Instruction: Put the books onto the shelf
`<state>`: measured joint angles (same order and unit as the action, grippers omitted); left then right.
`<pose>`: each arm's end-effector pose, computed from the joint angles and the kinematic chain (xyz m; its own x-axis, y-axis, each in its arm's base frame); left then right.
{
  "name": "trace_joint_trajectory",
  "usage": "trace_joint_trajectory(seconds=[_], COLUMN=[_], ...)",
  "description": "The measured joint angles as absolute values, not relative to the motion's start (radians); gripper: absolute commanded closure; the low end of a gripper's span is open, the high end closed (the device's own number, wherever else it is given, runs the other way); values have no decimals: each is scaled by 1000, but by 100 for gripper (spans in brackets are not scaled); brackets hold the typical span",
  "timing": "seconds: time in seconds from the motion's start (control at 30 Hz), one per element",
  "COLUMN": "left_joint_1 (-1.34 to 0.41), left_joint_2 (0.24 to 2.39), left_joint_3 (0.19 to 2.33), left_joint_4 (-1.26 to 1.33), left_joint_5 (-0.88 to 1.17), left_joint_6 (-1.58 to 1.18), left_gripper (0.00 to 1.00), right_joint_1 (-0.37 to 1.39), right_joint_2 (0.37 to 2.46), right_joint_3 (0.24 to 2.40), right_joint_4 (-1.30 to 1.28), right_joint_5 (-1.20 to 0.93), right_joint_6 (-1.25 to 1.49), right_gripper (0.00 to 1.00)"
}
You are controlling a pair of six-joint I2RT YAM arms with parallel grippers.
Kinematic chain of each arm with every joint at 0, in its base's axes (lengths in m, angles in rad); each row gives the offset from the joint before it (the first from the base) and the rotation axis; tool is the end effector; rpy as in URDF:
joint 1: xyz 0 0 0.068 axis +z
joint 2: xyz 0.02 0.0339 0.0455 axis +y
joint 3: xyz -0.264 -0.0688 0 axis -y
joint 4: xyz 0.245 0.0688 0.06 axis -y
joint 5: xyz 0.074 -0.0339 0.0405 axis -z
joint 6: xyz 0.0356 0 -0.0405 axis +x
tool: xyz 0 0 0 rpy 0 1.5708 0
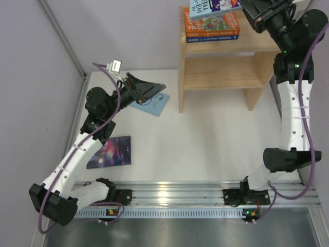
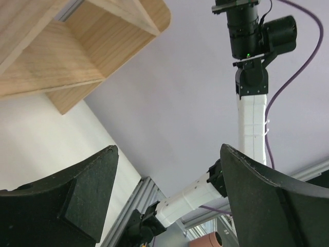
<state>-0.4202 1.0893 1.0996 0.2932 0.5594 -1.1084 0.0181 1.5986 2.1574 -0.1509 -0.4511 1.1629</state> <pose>0.2128 -0.1158 0.4411 -0.6015 -0.5621 -0.5677 0.6047 0.1439 -0.7833 0.3003 0.0210 0.6002 -0.2249 0.8222 -0.5229 -0.5293 0.3475 0.7740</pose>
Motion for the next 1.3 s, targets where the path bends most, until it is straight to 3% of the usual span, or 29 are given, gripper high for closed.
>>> trace_joint_trajectory(seconds=[0.33, 0.73, 0.83, 1.13, 1.3], left_joint_1=[-419, -419, -419, -419, -419], left_joint_2=[1106, 1106, 1106, 1122, 1124], left_joint_3=[1037, 979, 977, 977, 977], left_joint_4=[253, 254, 254, 254, 253], left_joint_5=[560, 556, 556, 556, 556], left_joint_6=[-1071, -1072, -1073, -1085, -1087], left_gripper=[15, 15, 16, 16, 16], right_joint_1=[-27, -42, -52, -67, -73], right_joint_2=[1782, 1810, 1810, 1806, 1797], right_joint_3=[2188, 2207, 2207, 2199, 2180], right_joint_4=[-183, -191, -191, -188, -187], right_joint_5=[-495, -527, -540, -562, -572], right_joint_6=[1182, 1193, 1191, 1188, 1185], right_gripper=[100, 100, 93, 90, 70])
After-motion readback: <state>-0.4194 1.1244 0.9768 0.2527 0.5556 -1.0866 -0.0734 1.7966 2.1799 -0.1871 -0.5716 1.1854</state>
